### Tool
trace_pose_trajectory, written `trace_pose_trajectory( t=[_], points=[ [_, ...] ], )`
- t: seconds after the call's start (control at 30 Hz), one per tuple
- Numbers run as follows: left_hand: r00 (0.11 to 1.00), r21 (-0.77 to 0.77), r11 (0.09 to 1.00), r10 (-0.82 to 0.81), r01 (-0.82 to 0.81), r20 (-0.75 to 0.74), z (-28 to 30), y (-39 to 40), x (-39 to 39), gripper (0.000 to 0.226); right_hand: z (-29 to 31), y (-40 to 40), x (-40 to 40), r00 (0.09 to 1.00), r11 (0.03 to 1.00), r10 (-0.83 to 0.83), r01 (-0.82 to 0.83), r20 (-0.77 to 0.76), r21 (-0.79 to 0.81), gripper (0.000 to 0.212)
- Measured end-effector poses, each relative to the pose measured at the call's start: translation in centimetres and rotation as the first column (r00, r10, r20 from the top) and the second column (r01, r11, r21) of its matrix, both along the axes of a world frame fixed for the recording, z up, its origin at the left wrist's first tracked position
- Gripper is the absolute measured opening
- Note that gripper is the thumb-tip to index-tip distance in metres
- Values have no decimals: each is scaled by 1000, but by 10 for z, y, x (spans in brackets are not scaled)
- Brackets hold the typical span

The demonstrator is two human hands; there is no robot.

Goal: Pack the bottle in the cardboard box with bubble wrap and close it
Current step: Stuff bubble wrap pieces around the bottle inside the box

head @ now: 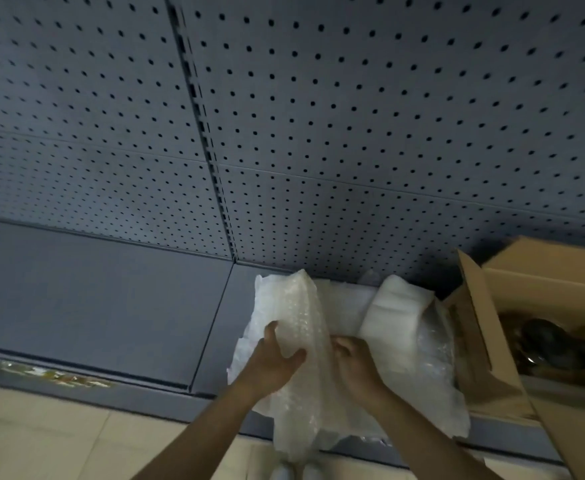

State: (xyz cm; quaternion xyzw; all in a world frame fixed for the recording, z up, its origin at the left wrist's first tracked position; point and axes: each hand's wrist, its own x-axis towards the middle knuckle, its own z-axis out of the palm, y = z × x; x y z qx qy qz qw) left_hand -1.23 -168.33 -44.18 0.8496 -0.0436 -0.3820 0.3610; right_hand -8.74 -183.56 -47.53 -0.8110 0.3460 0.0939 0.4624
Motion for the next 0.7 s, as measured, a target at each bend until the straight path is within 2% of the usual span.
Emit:
trace_pose_trajectory(
  t=[0.07, 0.13, 0.17, 0.23, 0.3, 0.37, 0.43, 0.47, 0.57, 0.63, 0.7],
  points=[
    [993, -44, 995, 81, -85, -82, 2, -2, -1, 102, -27, -7, -3, 999, 999, 40, -40, 9, 2, 24],
    [992, -51, 993, 102, -106, -74, 7, -5, -2, 103, -16, 0, 0, 999, 998, 45, -45, 17, 33, 26],
    [992, -49, 991, 120, -122, -41, 9, -5, -2, 95, 5, 6, 1, 999, 999, 32, -33, 29, 27, 26],
    [981, -72, 978, 196, -196, -9, 14, 2, 2, 64, 35, 10, 4, 997, 995, -73, 71, 35, 64, 21],
    [950, -178, 935, 290, -307, -119, 27, 16, 9, 37, 50, 9, 1, 972, 955, -234, 230, -2, 189, 22],
    [902, -297, 863, 333, -409, -275, 42, 33, 15, 23, 57, 4, -2, 955, 897, -294, 293, -48, 331, 37],
    [879, -366, 815, 329, -449, -345, 62, 47, 19, 12, 62, -2, -2, 957, 880, -281, 286, -70, 380, 58],
    [880, -398, 800, 318, -449, -354, 71, 52, 20, 10, 66, -5, -1, 960, 870, -275, 274, -58, 409, 60],
    [884, -503, 742, 270, -443, -381, 101, 62, 25, 11, 107, -2, -1, 968, 850, -250, 210, 18, 482, 34],
    [881, -555, 703, 233, -445, -412, 122, 65, 29, 18, 130, -4, -2, 973, 821, -212, 127, 92, 557, 30],
    [887, -589, 681, 209, -435, -413, 144, 67, 31, 21, 157, -5, -5, 957, 813, -182, 18, 226, 582, 34]
  ],
)
